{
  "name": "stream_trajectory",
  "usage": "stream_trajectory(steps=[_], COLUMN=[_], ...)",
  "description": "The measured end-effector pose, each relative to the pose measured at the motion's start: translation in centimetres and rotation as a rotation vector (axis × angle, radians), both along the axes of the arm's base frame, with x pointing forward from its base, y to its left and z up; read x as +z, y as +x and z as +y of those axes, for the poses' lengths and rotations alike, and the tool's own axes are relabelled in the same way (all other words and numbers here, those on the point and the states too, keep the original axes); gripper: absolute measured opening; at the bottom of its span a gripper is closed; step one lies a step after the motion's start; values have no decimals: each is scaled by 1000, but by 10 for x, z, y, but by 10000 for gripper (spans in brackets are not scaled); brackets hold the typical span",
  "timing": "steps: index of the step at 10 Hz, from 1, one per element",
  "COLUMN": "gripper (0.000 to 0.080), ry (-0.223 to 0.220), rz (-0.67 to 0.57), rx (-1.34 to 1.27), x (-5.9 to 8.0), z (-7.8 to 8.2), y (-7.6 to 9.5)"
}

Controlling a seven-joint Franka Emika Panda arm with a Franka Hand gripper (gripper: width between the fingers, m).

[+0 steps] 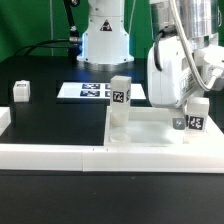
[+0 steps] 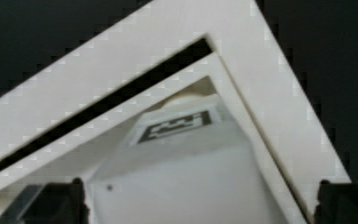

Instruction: Assemble square table

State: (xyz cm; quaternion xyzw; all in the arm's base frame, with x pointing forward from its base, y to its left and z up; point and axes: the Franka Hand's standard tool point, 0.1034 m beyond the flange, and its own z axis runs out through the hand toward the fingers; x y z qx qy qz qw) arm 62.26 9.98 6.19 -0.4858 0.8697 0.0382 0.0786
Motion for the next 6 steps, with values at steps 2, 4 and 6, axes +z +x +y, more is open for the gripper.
stream_trajectory(steps=[2, 4, 6], gripper=[649, 649, 649], ry=[0, 0, -1], rz=[1, 1, 1], rx=[0, 0, 0], x=[0, -1, -1], z=[0, 0, 0], y=[0, 0, 0])
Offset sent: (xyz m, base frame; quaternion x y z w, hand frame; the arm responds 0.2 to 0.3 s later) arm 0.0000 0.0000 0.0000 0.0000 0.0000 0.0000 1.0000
